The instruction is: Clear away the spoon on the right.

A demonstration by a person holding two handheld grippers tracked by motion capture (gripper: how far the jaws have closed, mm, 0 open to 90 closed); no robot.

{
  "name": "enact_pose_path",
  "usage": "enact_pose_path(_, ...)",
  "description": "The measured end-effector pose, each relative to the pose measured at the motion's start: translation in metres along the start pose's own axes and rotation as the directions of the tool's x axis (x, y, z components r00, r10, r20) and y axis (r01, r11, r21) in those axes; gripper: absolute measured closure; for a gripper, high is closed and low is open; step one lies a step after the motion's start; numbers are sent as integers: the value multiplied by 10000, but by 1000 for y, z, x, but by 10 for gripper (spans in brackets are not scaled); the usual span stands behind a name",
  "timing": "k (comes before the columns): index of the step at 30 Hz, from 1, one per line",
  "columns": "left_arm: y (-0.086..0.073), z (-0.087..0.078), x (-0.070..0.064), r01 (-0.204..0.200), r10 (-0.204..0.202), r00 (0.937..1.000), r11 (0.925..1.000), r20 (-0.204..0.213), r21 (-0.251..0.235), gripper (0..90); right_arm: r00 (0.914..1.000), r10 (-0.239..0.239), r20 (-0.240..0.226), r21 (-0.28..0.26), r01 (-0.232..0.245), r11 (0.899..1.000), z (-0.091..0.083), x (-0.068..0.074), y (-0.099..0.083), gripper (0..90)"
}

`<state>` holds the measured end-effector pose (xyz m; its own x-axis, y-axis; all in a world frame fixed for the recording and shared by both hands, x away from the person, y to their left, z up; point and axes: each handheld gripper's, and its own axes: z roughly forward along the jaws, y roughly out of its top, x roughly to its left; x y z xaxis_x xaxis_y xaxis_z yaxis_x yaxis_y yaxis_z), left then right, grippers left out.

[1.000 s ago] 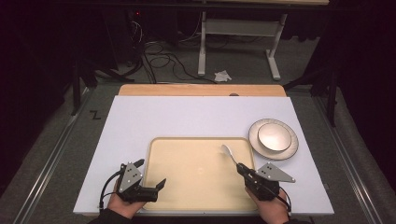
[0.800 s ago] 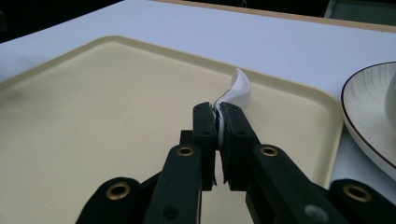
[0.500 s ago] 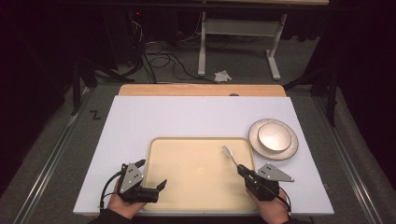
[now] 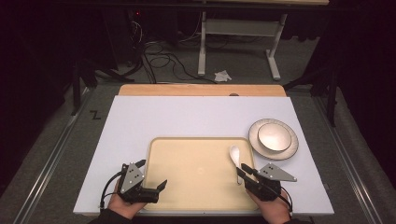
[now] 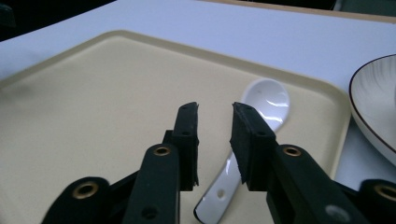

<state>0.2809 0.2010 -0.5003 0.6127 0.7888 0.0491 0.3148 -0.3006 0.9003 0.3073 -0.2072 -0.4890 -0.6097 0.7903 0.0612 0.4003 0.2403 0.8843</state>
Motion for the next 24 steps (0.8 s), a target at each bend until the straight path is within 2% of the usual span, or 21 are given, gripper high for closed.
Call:
enact_pose_path(11,0,0,0,-10,10,10000,10000,-9,19,4,10000,8,98,-81,-7,10000,-1,-2,1,738)
enact_pose_path(20,0,0,0,-1,1,10000,10000,-35,-1,4,9999,-44,141,-142,46,9999,-3,-3,3,806)
enact_pose_path(23,0,0,-1,5,-5,10000,10000,-13,13,4,10000,-22,90,-157,24,9999,-4,-5,3,759)
enact_pose_path(24,0,0,-1,-6,6,10000,10000,-11,10,4,10000,18,-4,-133,-18,9999,-5,-6,4,710)
